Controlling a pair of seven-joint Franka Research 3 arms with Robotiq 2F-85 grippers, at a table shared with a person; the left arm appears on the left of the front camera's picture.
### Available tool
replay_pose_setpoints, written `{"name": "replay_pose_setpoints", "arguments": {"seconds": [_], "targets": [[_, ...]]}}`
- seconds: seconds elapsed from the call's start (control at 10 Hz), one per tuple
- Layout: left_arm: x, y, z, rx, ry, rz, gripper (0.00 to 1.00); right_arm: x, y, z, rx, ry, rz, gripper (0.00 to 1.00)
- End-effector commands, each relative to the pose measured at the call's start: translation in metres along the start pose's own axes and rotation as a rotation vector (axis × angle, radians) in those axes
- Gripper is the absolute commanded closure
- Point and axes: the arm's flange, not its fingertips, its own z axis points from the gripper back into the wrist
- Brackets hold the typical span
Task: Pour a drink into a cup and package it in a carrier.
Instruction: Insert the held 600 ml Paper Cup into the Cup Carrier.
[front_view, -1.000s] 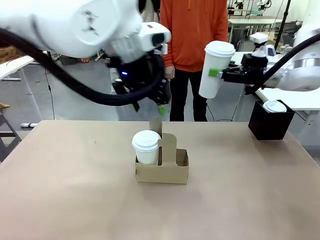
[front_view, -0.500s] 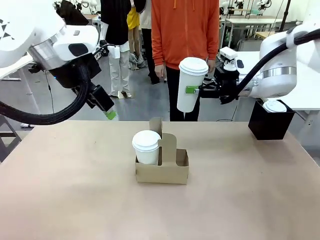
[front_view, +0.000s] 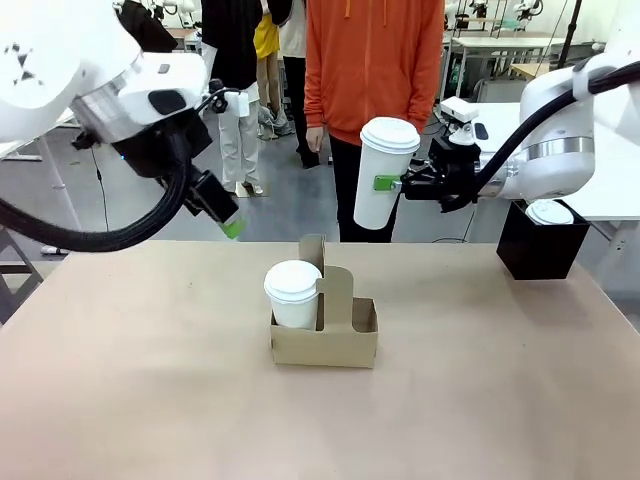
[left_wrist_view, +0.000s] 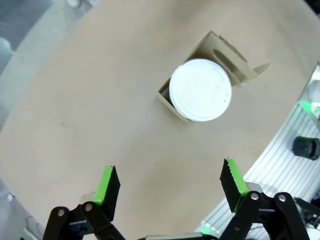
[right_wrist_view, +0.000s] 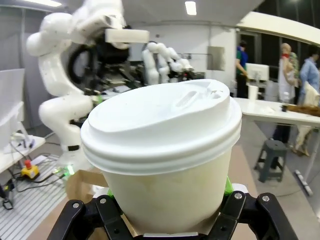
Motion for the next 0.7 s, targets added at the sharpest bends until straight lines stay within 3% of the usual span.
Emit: {"name": "replay_pose_setpoints", "arguments": {"seconds": [0.0,0.4,0.6], "targets": [[-0.032,0.019,-0.022,-0.046,-0.142,-0.153,0.00,-0.010,0.012,-0.012,0.117,-0.002,0.004,0.20],[-0.075,0.048,-0.027,0.014,-0.300,-0.347,0.00,-0.035,0.030,-0.040,0.244,-0.032,-0.073,0.20],[-0.101,0.064,-0.028,-0.085,-0.298,-0.460,0.00,-0.052,0.042,-0.054,0.271,-0.052,-0.126,0.20]]}}
